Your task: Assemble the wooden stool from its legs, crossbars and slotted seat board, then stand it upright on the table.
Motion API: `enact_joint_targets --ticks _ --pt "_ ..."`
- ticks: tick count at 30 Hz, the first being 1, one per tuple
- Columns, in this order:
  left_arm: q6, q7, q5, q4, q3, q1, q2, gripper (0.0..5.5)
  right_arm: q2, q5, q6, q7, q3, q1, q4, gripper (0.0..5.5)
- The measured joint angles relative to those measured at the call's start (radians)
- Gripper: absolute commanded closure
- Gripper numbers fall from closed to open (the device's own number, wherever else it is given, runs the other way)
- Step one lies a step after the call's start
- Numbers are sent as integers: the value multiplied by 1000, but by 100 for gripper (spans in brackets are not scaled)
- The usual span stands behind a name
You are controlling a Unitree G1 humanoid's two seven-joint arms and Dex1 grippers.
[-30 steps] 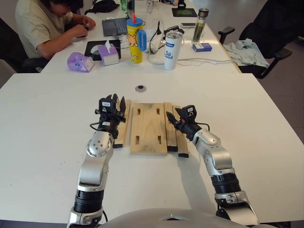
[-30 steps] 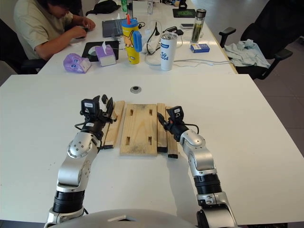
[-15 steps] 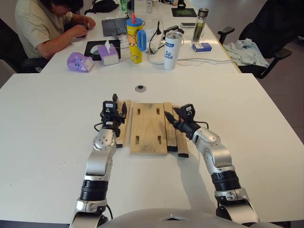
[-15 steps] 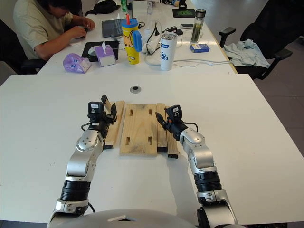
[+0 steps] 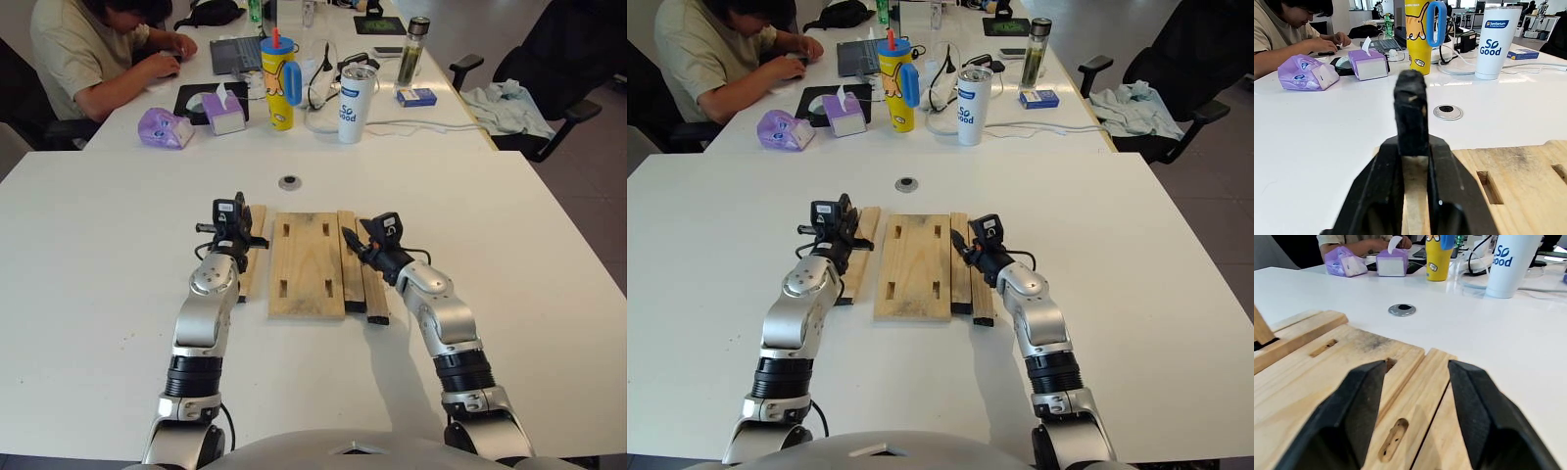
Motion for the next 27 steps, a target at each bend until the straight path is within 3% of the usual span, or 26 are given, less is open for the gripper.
enact_joint_targets --ticks 3,8,15,19,27 --pt "37 -18 -32 -23 26 -27 10 509 -2 40 -9 29 -33 -20 19 237" --pt "100 -113 -180 -111 96 -183 41 509 -27 311 65 221 -179 -65 21 153" --pt "349 -391 -660 -76 298 -347 145 509 -160 754 478 450 -379 -177 97 47" --pt "463 -472 -839 -4 374 -389 216 509 -182 858 601 496 -412 -203 135 41" --pt "590 -499 -1034 40 380 -395 230 509 -170 1002 711 491 -448 -245 112 41"
